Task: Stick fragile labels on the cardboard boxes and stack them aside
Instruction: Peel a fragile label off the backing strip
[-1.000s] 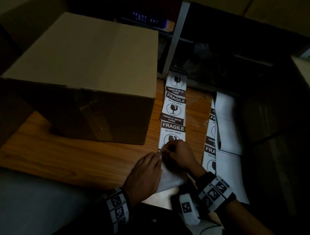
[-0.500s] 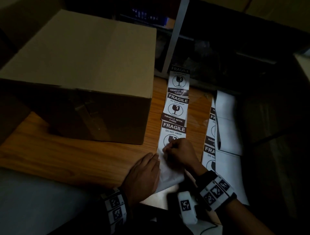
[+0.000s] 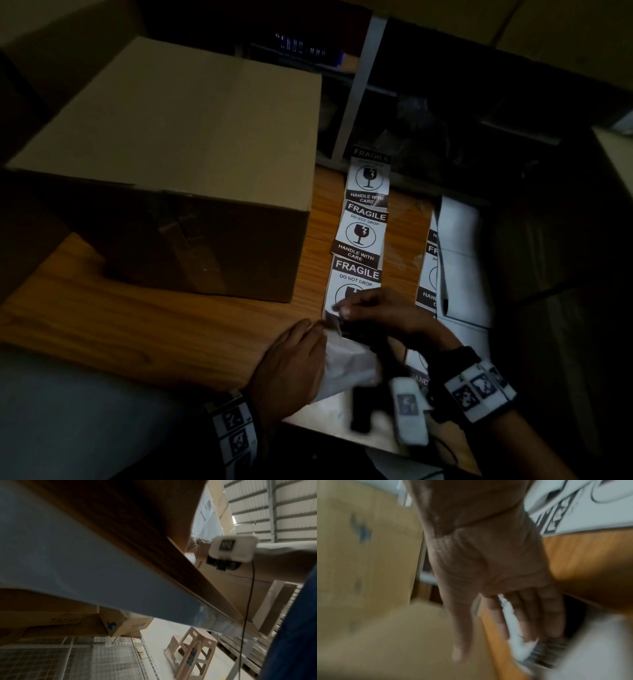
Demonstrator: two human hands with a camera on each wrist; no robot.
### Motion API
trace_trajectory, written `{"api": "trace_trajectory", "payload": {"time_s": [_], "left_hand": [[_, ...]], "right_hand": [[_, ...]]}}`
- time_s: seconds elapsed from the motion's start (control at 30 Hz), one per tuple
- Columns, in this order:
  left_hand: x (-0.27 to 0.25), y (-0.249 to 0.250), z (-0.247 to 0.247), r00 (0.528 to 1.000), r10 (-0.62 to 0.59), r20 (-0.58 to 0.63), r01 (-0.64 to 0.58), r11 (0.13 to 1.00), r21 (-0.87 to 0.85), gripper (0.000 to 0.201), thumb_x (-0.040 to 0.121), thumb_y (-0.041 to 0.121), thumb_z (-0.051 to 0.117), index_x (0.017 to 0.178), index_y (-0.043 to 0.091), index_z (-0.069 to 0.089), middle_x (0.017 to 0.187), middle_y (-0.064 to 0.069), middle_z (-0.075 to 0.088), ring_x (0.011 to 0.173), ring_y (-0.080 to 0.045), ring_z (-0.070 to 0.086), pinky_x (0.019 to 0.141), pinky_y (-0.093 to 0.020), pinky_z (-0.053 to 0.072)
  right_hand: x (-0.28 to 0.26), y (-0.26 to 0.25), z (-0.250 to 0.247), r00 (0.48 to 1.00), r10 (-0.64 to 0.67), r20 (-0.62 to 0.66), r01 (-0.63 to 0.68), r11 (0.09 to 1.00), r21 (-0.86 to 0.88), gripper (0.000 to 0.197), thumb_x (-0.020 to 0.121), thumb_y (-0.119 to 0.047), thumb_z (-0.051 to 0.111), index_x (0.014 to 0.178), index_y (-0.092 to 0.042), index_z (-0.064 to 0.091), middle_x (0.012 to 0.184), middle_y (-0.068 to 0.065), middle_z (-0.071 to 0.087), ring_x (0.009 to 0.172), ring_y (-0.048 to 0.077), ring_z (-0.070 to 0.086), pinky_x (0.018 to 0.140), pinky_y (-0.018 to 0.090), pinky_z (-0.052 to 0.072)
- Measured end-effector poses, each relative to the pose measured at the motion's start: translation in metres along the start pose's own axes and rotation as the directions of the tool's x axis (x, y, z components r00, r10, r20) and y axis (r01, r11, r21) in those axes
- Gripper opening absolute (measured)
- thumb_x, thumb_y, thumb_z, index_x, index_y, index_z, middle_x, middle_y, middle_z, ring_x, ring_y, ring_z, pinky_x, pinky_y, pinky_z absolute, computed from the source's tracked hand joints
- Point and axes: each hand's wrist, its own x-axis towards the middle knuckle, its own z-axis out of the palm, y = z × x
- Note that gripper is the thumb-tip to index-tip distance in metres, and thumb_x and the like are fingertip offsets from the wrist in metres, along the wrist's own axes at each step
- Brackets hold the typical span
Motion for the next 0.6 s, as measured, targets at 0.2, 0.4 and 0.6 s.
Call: {"api": "trace_trajectory", "payload": {"time_s": [0.2, 0.4, 0.6], "left_hand": [[0.002, -0.001, -0.010, 0.999, 0.028, -0.031, -0.028, 1.000, -0.004, 0.038, 0.087, 0.026, 0.047, 0.112, 0.009, 0.070, 0.122, -0.006, 0.065, 0.114, -0.023, 0.056, 0.098, -0.036, 0.050], [-0.007, -0.002, -0.011, 1.000, 0.019, 0.005, -0.018, 0.998, -0.056, 0.043, 0.095, 0.030, 0.043, 0.123, 0.007, 0.066, 0.134, -0.008, 0.059, 0.125, -0.023, 0.052, 0.111, -0.034, 0.033], [0.007, 0.007, -0.034, 0.859, -0.509, -0.058, 0.384, 0.713, -0.587, 0.049, 0.091, 0.053, 0.051, 0.119, 0.015, 0.065, 0.120, 0.004, 0.063, 0.108, -0.009, 0.060, 0.092, -0.030, 0.051]], "right_hand": [[0.011, 0.000, 0.016, 0.959, -0.197, -0.202, 0.041, 0.806, -0.590, 0.026, 0.084, -0.039, 0.074, 0.071, -0.018, 0.071, 0.071, 0.000, 0.071, 0.067, 0.007, 0.064, 0.067, 0.030, 0.049], [0.021, 0.027, 0.041, 0.913, -0.296, -0.279, 0.041, 0.749, -0.661, 0.021, 0.088, -0.030, 0.066, 0.074, -0.017, 0.072, 0.073, -0.004, 0.070, 0.068, 0.009, 0.065, 0.071, 0.037, 0.056], [0.012, 0.031, 0.039, 0.889, -0.327, -0.321, 0.117, 0.839, -0.531, 0.023, 0.090, -0.017, 0.065, 0.067, -0.015, 0.070, 0.068, -0.005, 0.071, 0.078, 0.003, 0.067, 0.076, 0.027, 0.051]]}}
